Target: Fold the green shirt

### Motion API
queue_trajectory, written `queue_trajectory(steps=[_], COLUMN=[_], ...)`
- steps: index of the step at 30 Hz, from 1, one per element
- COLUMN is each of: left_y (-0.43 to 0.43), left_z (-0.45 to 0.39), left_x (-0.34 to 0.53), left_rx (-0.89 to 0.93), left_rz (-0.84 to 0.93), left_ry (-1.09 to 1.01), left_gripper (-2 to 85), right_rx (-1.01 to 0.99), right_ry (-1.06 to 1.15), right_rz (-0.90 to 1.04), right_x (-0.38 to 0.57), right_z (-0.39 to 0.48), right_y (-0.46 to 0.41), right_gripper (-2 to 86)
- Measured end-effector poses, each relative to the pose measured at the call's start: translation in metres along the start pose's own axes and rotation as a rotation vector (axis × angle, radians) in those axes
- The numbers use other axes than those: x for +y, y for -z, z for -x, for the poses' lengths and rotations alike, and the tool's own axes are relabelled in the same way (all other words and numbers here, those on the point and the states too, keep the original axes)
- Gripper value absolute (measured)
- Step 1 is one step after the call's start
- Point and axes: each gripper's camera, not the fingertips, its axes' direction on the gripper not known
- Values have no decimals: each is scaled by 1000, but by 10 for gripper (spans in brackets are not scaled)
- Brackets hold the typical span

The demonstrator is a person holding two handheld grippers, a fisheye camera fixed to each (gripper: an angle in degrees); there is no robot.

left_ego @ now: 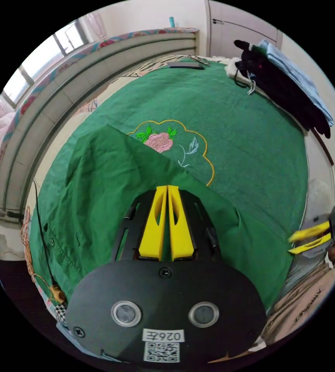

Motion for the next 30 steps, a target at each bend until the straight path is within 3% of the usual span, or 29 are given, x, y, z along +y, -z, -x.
queue_trajectory(steps=[1, 5, 9, 15, 17, 20, 21, 24, 30], left_y=[-11, -21, -7, 56, 66, 52, 57, 77, 117], left_z=[7, 26, 41, 41, 33, 25, 27, 48, 89], left_x=[2, 10, 22, 148, 210, 272, 284, 315, 274], left_rx=[-63, 21, 22, 250, 313, 235, 240, 251, 107], left_rz=[18, -21, 28, -85, -93, 66, 9, 43, -163], left_ry=[53, 93, 129, 41, 22, 14, 33, 132, 142], left_gripper=[-10, -10, -10, -9, -9, -8, -8, -9, -10], right_rx=[-28, 93, 91, 30, 43, 102, 95, 74, 209], right_ry=[-12, 37, 57, 147, 203, 261, 254, 278, 299], right_rz=[12, 2, 52, -116, -92, 142, 166, 113, -126], right_x=[2, 18, 23, 10, -9, -36, -39, -42, -117], right_z=[1, 24, 26, 37, 45, 50, 49, 52, 52], right_y=[-1, -4, 3, 44, 31, -23, -30, -1, 58], right_gripper=[9, -8, -10, -10, -10, -9, -9, -10, -10])
